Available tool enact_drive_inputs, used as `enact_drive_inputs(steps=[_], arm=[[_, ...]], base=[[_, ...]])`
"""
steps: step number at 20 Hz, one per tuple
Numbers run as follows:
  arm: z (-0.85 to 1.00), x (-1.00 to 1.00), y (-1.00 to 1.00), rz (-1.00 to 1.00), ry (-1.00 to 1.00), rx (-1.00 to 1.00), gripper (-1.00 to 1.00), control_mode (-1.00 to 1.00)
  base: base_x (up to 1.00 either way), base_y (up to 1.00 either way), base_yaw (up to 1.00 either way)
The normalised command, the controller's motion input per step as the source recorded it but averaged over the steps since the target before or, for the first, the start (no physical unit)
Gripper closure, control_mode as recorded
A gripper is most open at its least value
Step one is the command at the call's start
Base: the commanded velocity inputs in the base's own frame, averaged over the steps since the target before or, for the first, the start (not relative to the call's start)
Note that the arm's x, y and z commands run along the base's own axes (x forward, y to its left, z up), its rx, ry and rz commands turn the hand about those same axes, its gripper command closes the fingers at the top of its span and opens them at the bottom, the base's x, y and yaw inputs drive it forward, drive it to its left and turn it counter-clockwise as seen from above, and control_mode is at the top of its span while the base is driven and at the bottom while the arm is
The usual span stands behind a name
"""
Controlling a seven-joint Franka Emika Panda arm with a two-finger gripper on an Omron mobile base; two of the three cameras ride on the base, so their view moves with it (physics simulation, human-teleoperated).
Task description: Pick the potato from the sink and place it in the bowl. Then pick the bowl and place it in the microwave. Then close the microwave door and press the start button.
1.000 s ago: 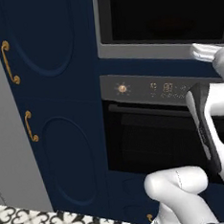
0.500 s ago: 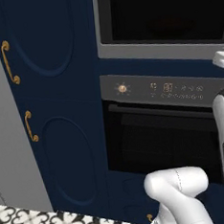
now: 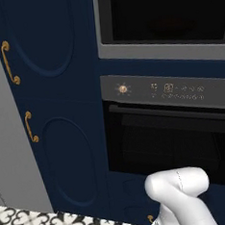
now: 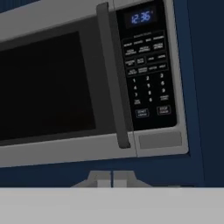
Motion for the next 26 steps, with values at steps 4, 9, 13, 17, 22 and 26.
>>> enact_drive_inputs(steps=[4, 9, 13, 17, 22, 26], arm=[[0.13, 0.22, -0.54, -0.04, 0.0, 0.02, 1.0, -1.0], [0.06, 0.2, -0.16, -0.13, -0.01, -0.01, 1.0, -1.0], [0.04, 0.17, 0.0, -0.19, 0.0, -0.04, 1.0, -1.0], [0.19, 0.3, -0.19, -0.02, -0.01, 0.0, 1.0, -1.0], [0.08, 0.38, -0.19, 0.01, 0.0, 0.0, 1.0, -1.0], [0.0, 0.36, -0.32, 0.02, 0.0, 0.0, 1.0, -1.0]], base=[[0.0, 0.0, 0.0], [0.0, 0.0, 0.0], [0.0, 0.0, 0.0], [0.0, 0.0, 0.0], [0.0, 0.0, 0.0], [0.0, 0.0, 0.0]])
